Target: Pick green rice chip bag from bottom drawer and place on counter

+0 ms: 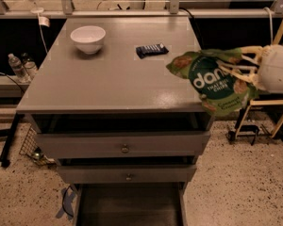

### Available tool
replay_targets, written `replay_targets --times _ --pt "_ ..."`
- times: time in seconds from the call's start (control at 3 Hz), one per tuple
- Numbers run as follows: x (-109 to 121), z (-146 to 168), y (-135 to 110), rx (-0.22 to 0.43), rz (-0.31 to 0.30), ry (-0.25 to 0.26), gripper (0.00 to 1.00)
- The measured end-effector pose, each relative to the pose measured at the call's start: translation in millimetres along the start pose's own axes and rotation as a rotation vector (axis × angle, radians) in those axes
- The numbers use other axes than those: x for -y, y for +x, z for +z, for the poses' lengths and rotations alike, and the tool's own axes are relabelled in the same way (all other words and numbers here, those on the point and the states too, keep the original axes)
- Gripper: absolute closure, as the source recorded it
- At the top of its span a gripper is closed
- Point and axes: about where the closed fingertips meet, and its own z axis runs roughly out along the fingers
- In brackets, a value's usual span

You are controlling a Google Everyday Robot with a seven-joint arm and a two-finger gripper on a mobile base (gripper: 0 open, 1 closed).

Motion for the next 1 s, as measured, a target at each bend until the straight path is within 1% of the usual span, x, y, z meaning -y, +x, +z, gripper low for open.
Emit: replay_targets --times 0.33,0.67,1.0 --pt "26.8 17.6 -16.3 0.067 -0.049 -0.016 1.00" --pt "33.9 39.0 -30.9 0.124 -0.085 -0.069 1.00" --pt "28.2 57.7 -40.3 0.170 -0.093 -0.129 1.00"
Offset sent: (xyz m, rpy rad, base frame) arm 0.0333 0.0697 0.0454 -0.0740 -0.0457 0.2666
